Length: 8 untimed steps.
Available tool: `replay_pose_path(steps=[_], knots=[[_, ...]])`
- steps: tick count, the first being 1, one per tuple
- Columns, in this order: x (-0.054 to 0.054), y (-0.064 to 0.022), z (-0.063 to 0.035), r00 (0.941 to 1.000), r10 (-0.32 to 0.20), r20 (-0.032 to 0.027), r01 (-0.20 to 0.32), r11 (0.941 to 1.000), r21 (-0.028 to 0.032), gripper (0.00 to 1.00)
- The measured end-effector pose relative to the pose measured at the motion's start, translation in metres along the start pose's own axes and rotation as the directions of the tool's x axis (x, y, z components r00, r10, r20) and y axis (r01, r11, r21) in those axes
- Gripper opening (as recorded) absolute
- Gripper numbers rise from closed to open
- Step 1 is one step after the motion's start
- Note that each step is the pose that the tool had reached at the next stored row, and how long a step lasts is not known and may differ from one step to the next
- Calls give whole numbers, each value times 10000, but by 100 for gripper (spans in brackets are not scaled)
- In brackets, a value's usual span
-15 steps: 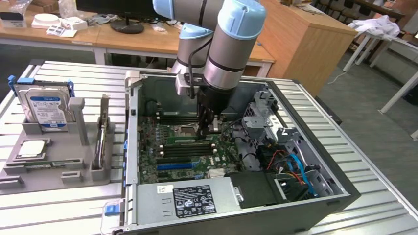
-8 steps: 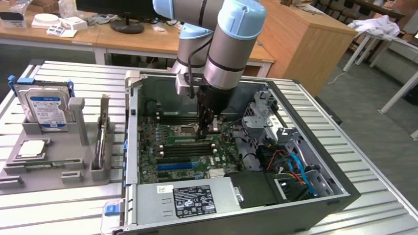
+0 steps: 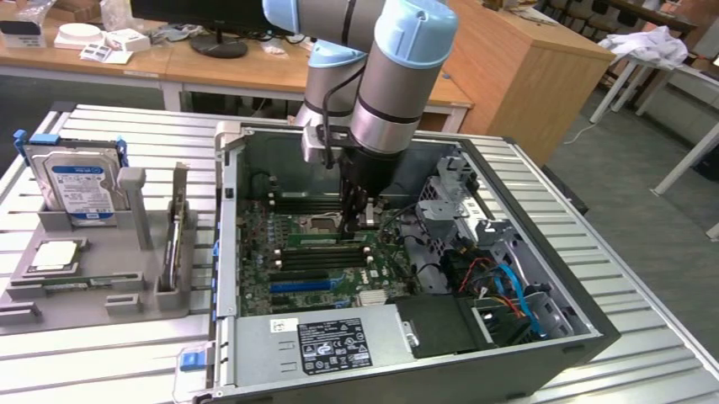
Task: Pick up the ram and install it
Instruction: 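Insert the ram into the slot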
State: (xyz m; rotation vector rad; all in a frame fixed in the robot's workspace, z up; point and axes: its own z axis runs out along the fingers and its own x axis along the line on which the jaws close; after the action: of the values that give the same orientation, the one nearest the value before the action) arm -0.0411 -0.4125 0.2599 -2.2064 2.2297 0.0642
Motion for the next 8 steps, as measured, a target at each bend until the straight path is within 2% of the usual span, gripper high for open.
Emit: replay_pose_path(steps=[8], knots=[[22, 0, -1, 10000, -3, 0, 3, 10000, 0, 12]])
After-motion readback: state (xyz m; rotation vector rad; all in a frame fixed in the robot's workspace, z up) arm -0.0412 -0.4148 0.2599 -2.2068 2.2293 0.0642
